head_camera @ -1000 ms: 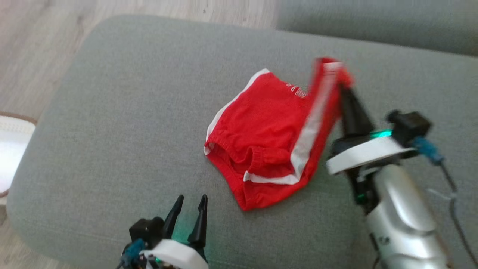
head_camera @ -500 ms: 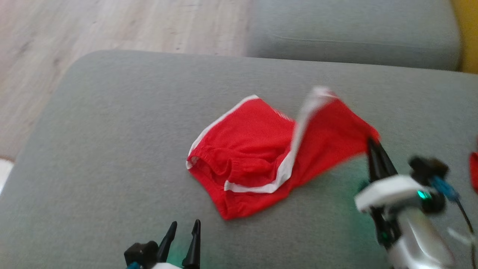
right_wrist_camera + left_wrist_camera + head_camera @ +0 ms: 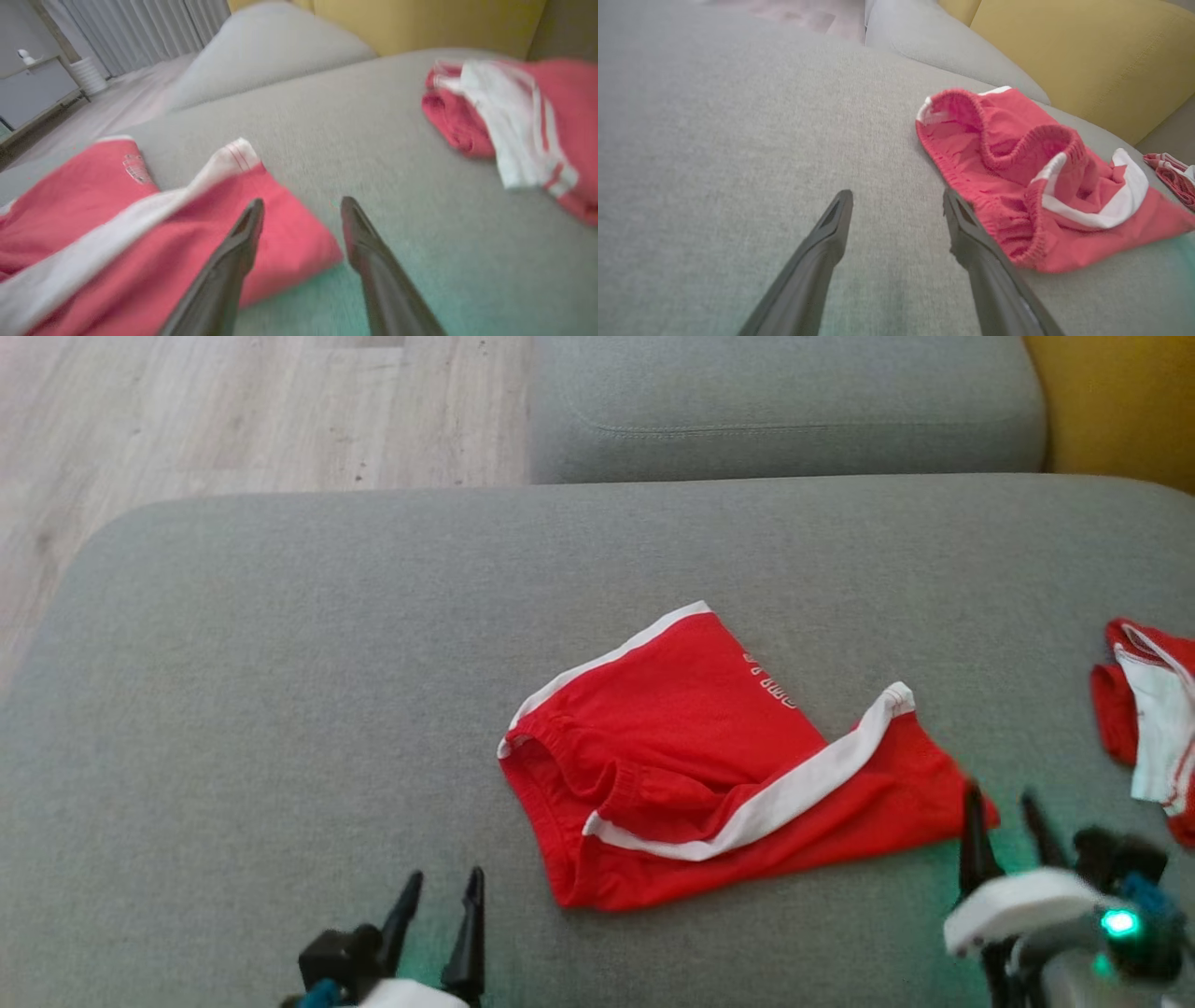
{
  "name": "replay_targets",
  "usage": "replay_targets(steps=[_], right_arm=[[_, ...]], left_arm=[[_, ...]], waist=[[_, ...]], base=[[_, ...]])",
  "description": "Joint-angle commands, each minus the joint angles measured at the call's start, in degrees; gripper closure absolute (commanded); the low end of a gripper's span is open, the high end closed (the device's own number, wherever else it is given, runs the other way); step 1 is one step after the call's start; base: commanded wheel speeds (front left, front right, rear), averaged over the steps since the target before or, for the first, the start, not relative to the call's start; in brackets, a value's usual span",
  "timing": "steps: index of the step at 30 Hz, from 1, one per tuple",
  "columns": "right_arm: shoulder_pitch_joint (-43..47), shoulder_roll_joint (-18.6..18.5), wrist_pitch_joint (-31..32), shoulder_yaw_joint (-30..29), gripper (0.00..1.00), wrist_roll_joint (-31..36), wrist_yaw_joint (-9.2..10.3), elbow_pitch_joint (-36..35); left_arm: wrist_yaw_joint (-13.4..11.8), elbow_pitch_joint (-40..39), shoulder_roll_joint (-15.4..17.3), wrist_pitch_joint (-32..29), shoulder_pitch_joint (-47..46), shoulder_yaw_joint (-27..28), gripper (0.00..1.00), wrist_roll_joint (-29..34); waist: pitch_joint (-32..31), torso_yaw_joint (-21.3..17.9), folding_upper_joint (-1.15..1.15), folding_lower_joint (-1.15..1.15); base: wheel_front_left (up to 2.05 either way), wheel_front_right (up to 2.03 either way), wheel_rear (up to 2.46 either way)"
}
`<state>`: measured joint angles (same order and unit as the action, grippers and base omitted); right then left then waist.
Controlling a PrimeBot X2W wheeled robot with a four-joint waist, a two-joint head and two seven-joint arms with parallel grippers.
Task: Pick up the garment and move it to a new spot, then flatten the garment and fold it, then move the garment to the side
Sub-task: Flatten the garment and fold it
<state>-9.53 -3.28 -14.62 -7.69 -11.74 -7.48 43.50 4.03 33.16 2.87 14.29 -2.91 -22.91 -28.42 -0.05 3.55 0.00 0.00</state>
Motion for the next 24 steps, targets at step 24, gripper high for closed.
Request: replay_targets(steps=[24], right_arm=[[4.4, 0.4, -0.4, 12.4, 0.0, 5.1, -0.01, -19.7]], left_arm=[[-7.0, -11.0, 0.0, 0.7, 1.4, 11.6, 0.0, 18.0]], waist=[[-0.5, -2.1, 0.0, 0.0]], base=[[0.0, 0.0, 0.0]])
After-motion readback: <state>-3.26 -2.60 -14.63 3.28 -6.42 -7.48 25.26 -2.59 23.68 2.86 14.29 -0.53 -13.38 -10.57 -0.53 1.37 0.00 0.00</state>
